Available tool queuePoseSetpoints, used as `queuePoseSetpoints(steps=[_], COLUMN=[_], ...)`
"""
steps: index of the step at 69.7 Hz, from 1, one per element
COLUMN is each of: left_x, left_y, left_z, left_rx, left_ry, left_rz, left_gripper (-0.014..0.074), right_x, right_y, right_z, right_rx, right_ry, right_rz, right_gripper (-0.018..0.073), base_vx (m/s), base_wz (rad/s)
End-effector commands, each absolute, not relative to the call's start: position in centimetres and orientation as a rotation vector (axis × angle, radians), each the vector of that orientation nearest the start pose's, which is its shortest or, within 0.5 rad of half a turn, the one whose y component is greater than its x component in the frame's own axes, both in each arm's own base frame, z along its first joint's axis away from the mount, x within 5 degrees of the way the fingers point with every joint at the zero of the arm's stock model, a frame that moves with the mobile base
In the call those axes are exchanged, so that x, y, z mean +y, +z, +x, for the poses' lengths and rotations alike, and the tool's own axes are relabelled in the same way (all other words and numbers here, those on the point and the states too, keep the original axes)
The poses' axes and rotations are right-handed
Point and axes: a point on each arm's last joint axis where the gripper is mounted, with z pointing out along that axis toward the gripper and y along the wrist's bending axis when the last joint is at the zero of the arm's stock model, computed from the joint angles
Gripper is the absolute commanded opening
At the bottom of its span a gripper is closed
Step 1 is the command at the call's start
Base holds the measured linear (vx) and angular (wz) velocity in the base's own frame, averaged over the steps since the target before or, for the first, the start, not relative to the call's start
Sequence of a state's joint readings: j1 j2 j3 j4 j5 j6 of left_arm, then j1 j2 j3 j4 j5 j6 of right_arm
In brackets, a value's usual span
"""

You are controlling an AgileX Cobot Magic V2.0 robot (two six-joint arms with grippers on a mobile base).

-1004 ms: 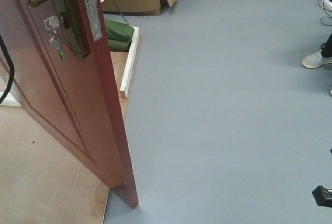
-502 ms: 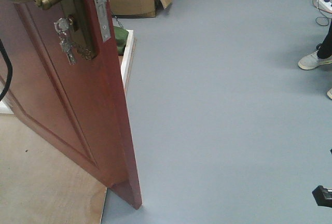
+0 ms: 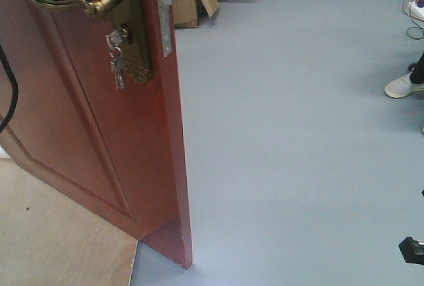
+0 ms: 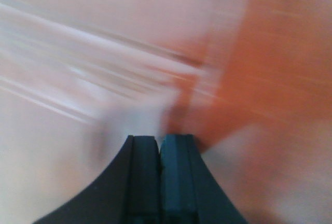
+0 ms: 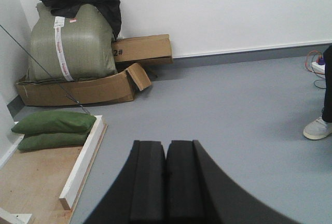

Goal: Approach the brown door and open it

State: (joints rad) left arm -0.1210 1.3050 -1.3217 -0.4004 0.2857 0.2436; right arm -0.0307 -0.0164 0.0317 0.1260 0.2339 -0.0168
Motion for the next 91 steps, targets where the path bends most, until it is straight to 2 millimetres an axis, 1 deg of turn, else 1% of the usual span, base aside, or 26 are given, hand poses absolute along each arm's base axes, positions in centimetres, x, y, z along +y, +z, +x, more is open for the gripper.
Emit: queuePoseSetpoints(steps=[1, 91], left_x=[-4.4, -4.39], left_y=[46.26, 46.27], left_z=[28.77, 28.77], left_rx=[1.606, 1.605], left_ry=[-0.297, -0.297], left_rz=[0.026, 0.025], left_gripper=[0.0011, 0.0011], right_x=[0.0, 0.0], right_y=[18.93, 18.93], right_z=[5.57, 5.57], right_rx=[1.643, 1.643], right_ry=[0.064, 0.064], right_rz=[0.088, 0.088], right_gripper=[0.0, 0.0], base_vx=[0.18, 0.18], base_wz=[0.02, -0.01])
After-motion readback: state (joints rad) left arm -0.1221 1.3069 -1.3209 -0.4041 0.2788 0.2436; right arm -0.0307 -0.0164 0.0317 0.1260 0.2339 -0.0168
